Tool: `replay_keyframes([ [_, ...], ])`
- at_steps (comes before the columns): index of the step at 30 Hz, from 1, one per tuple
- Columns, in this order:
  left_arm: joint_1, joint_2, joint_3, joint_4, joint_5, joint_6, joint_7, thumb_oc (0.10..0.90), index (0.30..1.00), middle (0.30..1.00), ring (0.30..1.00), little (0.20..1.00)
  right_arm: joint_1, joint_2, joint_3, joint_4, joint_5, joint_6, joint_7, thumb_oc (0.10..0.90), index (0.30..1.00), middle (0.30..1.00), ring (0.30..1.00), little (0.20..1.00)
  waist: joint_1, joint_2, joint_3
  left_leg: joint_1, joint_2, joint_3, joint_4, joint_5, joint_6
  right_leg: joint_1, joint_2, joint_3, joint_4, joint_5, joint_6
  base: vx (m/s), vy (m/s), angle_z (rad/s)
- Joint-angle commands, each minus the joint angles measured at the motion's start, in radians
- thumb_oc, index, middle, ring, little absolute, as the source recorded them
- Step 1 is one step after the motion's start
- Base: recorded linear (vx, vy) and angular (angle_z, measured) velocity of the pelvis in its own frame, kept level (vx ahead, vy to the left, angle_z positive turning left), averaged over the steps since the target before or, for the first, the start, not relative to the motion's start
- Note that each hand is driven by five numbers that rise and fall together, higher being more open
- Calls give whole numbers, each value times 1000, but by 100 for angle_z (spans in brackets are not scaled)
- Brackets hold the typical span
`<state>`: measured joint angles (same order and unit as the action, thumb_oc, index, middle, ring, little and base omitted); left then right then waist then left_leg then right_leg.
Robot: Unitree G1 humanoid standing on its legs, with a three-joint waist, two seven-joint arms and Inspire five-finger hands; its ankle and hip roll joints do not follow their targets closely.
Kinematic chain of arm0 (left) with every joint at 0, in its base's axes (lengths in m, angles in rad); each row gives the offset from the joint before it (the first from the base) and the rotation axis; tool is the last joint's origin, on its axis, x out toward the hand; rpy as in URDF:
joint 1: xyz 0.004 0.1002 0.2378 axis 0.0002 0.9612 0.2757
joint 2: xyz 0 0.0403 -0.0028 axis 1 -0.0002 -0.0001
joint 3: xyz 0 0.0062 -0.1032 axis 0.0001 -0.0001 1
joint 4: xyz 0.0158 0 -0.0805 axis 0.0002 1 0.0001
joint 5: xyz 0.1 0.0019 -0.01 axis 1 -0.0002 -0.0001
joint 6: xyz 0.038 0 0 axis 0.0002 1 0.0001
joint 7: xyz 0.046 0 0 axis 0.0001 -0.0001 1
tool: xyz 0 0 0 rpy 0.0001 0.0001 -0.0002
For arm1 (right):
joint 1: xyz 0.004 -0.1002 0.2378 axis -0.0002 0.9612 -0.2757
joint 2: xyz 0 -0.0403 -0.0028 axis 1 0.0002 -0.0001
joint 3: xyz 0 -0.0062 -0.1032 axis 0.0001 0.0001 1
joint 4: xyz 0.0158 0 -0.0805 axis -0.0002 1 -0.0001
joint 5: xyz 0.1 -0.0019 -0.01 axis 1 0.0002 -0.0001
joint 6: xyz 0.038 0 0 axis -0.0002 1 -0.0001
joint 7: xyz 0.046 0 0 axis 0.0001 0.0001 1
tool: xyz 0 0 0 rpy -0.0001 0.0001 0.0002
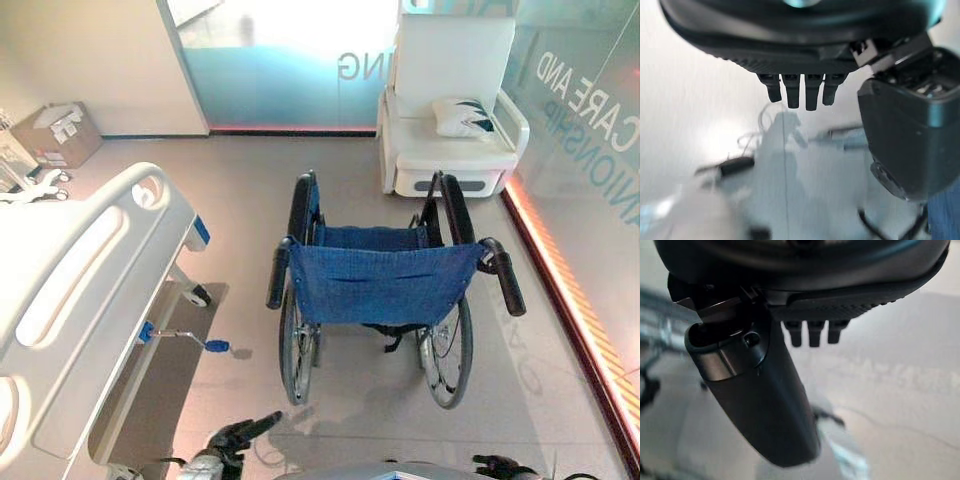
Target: Push the wheelchair next to the bed
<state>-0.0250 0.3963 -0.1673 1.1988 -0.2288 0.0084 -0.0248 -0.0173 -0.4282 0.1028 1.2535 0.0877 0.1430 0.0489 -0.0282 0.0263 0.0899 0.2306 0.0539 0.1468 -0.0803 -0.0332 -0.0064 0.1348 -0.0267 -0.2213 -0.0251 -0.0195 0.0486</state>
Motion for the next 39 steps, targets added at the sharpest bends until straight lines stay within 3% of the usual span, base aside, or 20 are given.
replay_keyframes([
  [1,-155,133,40,40,-34,-12,30,800,900,900,900,900,-122,-159,-57,62,41,-5,-83,800,900,900,900,900,-3,-32,-22,-55,-25,76,2,-4,-11,9,-30,-16,14,-25,55,0,0,0],
  [5,-211,207,50,20,-82,2,50,800,900,900,900,900,-169,-249,-88,53,71,-28,-123,800,900,900,900,900,-5,-30,-26,-57,-25,79,-2,-4,-10,7,-32,-15,8,-21,57,0,0,0],
  [6,-246,252,52,-7,-121,1,73,800,900,900,900,900,-203,-305,-104,41,116,-44,-156,800,900,900,900,900,-4,-27,-29,-58,-25,79,-4,-3,-11,7,-33,-14,5,-18,58,0,0,0],
  [8,-270,280,51,-42,-124,-5,103,800,900,900,900,900,-226,-339,-116,20,161,-67,-185,800,900,900,900,900,-3,-26,-27,-58,-26,77,-5,-3,-11,7,-33,-14,2,-16,58,-19,9,0],
  [9,-302,333,47,-138,-114,2,152,800,900,900,900,900,-261,-388,-134,-59,237,-83,-249,800,900,900,900,900,0,-24,-23,-59,-27,75,-4,-5,-12,9,-34,-13,-1,-15,60,-46,8,0],
  [13,-329,394,63,-331,-136,29,217,800,900,900,900,900,-284,-433,-166,-256,274,-110,-361,800,900,900,900,900,2,-24,-15,-70,-30,68,-6,0,-17,0,-33,-11,-4,-9,60,-57,7,1],
  [14,-336,417,93,-446,-157,34,247,800,900,900,900,900,-286,-449,-182,-430,301,-90,-436,800,900,900,900,900,1,-23,-10,-79,-32,65,-6,2,-18,-7,-33,-7,-3,-8,60,-73,11,0],
  [17,-345,431,136,-572,-184,13,265,800,900,900,900,900,-281,-455,-205,-634,315,-84,-505,800,900,900,900,900,-5,-24,-4,-87,-34,60,-6,4,-20,-15,-32,-2,-2,-8,58,-56,16,1],
  [22,-384,409,177,-791,-282,-20,229,800,900,900,900,900,-323,-427,-243,-898,272,-150,-554,800,900,900,900,900,-10,-20,-4,-92,-35,60,-6,0,-20,-17,-31,2,0,-17,56,-9,8,2],
  [26,-393,377,187,-923,-360,-33,171,800,900,900,900,900,-360,-409,-233,-1046,246,-164,-537,800,900,900,900,900,-9,-18,-9,-87,-35,63,-7,-5,-20,-10,-31,-3,-1,-23,56,0,0,0],
  [31,-379,336,184,-1072,-438,5,108,800,900,900,900,900,-370,-372,-202,-1177,269,-194,-445,800,900,900,900,900,-10,-19,-14,-79,-35,73,-7,-10,-19,-3,-32,-9,0,-29,58,3,1,1],
  [39,-352,355,146,-1111,-288,66,89,800,900,900,900,900,-325,-305,-168,-1270,444,-151,-307,800,900,900,900,900,-11,-24,-15,-80,-36,81,-7,-10,-16,-3,-33,-15,-2,-27,62,-9,-3,-3],
])
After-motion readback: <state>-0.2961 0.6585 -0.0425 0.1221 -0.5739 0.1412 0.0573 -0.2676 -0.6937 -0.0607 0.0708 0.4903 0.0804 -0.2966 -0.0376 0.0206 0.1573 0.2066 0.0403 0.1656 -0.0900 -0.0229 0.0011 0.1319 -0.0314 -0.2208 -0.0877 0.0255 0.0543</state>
